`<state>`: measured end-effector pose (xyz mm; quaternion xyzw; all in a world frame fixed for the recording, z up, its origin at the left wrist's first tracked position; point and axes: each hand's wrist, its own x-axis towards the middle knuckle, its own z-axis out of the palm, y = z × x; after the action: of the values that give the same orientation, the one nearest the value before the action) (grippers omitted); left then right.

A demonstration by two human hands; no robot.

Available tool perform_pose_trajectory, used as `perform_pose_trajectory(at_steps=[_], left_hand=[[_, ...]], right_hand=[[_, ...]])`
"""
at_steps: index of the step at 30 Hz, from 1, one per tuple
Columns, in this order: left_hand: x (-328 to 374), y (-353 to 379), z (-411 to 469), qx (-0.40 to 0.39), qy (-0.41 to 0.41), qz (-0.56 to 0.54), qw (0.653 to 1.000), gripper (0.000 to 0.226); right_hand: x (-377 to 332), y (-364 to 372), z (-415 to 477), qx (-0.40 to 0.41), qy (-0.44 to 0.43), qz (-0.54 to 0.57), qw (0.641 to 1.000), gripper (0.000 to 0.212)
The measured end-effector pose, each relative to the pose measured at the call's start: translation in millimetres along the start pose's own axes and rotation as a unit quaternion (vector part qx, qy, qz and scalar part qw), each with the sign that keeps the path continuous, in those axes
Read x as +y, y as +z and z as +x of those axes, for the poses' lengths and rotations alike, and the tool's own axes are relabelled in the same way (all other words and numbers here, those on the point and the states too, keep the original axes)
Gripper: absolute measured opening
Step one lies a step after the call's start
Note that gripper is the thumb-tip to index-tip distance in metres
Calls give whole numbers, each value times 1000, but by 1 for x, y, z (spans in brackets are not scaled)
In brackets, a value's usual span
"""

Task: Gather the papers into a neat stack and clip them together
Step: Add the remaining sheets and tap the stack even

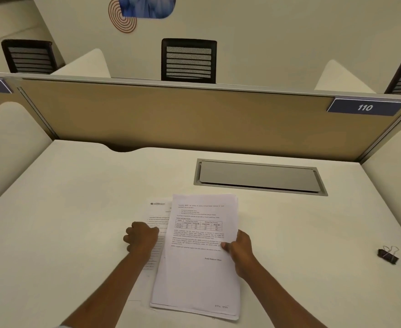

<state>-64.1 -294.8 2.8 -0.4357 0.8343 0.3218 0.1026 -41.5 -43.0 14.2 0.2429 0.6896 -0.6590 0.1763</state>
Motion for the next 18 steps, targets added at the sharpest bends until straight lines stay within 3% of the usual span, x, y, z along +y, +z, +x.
perform_pose_trajectory(at_steps=[8,12,18], left_hand=[[5,17,-13,-74,28,-13,997,52],[8,19,-25,-13,8,93,996,53],[9,18,-23,-17,-3,71,997,67]], right_hand=[[0,3,2,6,9,6,1000,42],[1,4,3,14,10,5,1000,40],[8,9,5,33,-7,-13,999,42]])
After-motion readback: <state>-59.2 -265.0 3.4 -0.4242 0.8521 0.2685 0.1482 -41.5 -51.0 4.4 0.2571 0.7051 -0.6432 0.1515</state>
